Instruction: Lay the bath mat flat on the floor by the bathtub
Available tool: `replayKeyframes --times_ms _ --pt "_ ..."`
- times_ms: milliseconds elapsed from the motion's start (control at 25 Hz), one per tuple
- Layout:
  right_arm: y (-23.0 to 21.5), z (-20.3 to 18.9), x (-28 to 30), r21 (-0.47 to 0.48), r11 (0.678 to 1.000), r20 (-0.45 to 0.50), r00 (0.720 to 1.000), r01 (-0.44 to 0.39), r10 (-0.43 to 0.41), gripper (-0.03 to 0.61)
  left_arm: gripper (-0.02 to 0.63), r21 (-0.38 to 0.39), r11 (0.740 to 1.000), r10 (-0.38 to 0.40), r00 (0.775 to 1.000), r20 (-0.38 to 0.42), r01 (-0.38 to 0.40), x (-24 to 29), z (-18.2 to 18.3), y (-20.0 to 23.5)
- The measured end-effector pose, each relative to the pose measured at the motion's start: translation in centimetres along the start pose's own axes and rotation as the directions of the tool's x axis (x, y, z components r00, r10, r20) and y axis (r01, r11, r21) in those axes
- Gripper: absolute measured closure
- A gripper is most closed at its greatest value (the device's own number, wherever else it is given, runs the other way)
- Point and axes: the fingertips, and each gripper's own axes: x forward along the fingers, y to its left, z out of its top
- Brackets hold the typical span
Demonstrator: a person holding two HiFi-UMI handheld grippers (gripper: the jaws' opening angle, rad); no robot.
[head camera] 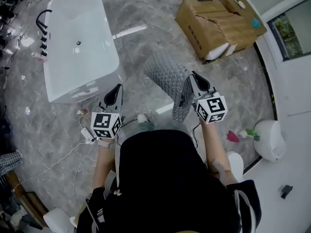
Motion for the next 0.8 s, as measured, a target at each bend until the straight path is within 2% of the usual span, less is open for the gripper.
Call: replayKeyframes --times_ms 240,440,560,800 --pt "0.3 3.1 7.3 -0.055 0.993 -0.004 0.994 -0.108 0.108 0.537 0.594 -0.03 0.997 0.073 0.997 -0.03 -0.074 0.8 -0.2 3.4" --pt "0.8 4.1 13.3 -0.077 0.969 -0.022 0.972 -0.234 0.233 0.537 0.594 -0.082 0.981 0.172 0.984 -0.044 -0.175 2.1 -0.8 5.7" --pt "1.7 4.3 16.8 -0.102 0.933 -0.046 0.938 -0.346 0.343 0.537 0.594 -0.112 0.963 0.242 0.969 -0.059 -0.247 3.5 -0.7 6.4" --pt "2.9 3.6 23.0 -0.105 0.836 -0.102 0.842 -0.538 0.529 0.537 0.578 -0.173 0.906 0.375 0.922 -0.097 -0.387 6.5 -1.0 7.1"
